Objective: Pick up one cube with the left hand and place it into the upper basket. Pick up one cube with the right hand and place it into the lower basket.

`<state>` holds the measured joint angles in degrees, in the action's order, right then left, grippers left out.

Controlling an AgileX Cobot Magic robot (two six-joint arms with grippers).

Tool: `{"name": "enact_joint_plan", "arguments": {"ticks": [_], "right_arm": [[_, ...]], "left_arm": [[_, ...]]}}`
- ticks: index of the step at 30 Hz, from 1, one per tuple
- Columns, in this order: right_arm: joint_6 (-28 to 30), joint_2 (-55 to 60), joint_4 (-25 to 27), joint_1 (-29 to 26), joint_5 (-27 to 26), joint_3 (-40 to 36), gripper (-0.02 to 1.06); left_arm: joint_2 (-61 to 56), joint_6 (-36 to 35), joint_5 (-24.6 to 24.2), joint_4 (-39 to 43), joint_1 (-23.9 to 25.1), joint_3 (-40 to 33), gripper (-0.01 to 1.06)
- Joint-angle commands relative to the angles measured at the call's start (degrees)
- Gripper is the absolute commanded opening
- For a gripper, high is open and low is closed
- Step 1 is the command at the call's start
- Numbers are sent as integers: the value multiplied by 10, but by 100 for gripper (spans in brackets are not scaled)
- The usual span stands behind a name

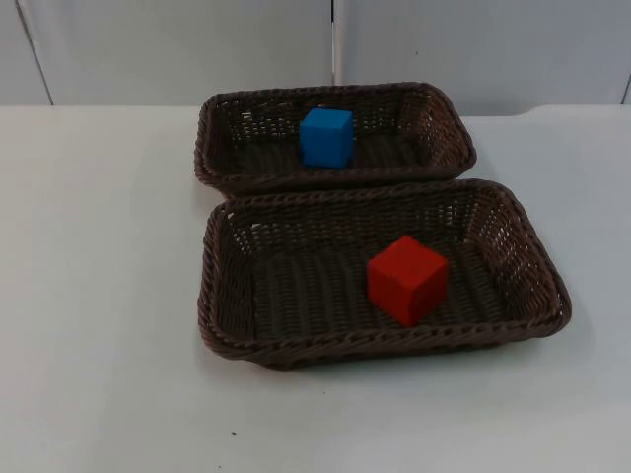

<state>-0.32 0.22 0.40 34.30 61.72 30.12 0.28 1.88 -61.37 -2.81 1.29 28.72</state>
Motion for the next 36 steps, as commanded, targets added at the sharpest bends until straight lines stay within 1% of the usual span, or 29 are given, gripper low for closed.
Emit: {"name": "enact_joint_plan", "arguments": {"ticks": [1,18,21,22,27,28,32,33,36], "right_arm": [[-1,-2,-1,1,0,-5,105],[-1,-2,-1,-1,0,-5,105],[-1,-2,-1,-40,0,-5,105],[-1,-2,-1,-40,0,-5,105],[-1,-2,-1,-130,0,-5,105],[-1,-2,-1,-130,0,-5,105],[-1,-2,-1,-198,0,-5,105],[-1,-2,-1,-198,0,-5,105],[-1,-2,-1,-245,0,-5,105]], "left_arm": [[-3,-2,-2,3,2,-3,105],[-3,-2,-2,3,2,-3,105],[-3,-2,-2,3,2,-3,105],[-3,-2,-2,3,2,-3,105],[-3,-2,-2,3,2,-3,105],[-3,-2,-2,3,2,-3,105],[-3,-2,-2,3,2,-3,105],[-3,-2,-2,3,2,-3,105],[-3,-2,-2,3,2,-3,105]]}}
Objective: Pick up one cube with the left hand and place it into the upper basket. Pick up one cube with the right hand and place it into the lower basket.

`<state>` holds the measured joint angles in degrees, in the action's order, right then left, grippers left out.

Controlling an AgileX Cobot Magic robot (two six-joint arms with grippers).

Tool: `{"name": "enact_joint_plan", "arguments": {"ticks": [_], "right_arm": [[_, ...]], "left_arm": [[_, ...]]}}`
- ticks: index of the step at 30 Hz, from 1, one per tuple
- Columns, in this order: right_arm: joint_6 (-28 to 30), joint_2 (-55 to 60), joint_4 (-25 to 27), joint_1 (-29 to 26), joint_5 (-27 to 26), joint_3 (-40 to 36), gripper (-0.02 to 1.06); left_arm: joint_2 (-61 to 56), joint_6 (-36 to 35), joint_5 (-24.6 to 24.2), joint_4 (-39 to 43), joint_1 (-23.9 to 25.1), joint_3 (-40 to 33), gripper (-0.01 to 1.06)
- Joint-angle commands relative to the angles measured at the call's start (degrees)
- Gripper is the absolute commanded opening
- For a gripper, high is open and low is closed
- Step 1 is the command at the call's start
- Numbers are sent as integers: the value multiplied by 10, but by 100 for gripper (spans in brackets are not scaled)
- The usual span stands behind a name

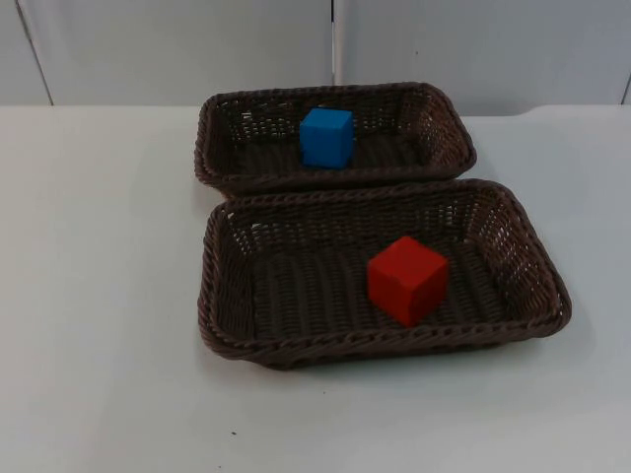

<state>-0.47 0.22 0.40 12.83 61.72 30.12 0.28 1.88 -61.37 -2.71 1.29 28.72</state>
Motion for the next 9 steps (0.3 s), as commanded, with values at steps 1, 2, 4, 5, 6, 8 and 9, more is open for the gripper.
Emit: {"name": "enact_joint_plan", "arguments": {"ticks": [1,2,4,5,6,8,9], "right_arm": [[0,-2,-1,-30,0,-5,105],[0,-2,-1,-43,0,-5,105],[0,-2,-1,-65,0,-5,105],[0,-2,-1,-75,0,-5,105],[0,-2,-1,-85,0,-5,105],[0,-2,-1,-93,0,-5,105],[0,-2,-1,-101,0,-5,105]], "left_arm": [[-3,-2,-2,2,2,-3,105],[-3,-2,-2,2,2,-3,105],[-3,-2,-2,2,2,-3,105],[-3,-2,-2,2,2,-3,105],[-3,-2,-2,2,2,-3,105],[-3,-2,-2,2,2,-3,105],[-3,-2,-2,2,2,-3,105]]}}
